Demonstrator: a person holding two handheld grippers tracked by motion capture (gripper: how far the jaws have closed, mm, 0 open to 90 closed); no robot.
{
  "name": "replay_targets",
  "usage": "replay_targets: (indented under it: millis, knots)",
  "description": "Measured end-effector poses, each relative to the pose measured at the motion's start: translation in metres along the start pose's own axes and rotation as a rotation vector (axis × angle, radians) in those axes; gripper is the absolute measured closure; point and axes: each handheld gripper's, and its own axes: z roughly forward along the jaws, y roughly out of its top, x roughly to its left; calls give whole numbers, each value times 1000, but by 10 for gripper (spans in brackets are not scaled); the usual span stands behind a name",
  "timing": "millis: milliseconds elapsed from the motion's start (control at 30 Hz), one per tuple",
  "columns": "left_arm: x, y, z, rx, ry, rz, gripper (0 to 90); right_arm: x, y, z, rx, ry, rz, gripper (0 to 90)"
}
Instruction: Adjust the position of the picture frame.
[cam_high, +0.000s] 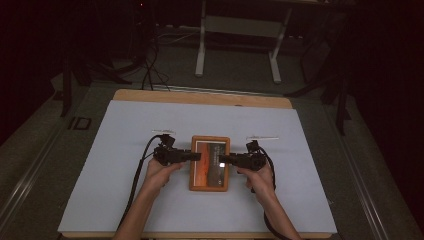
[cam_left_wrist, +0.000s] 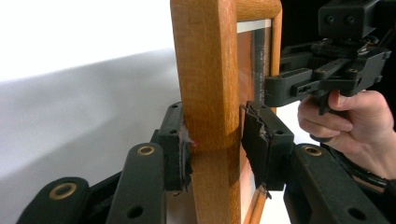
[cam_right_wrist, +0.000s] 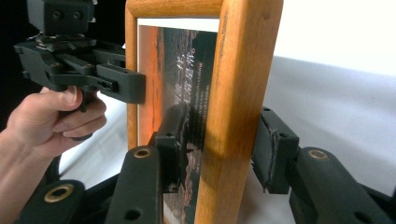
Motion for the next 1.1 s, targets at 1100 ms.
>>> replay_targets:
  millis: [1100]
  knots:
    - [26,-7,8,33,107,-130,587,-23,0,19,84,-87,52,545]
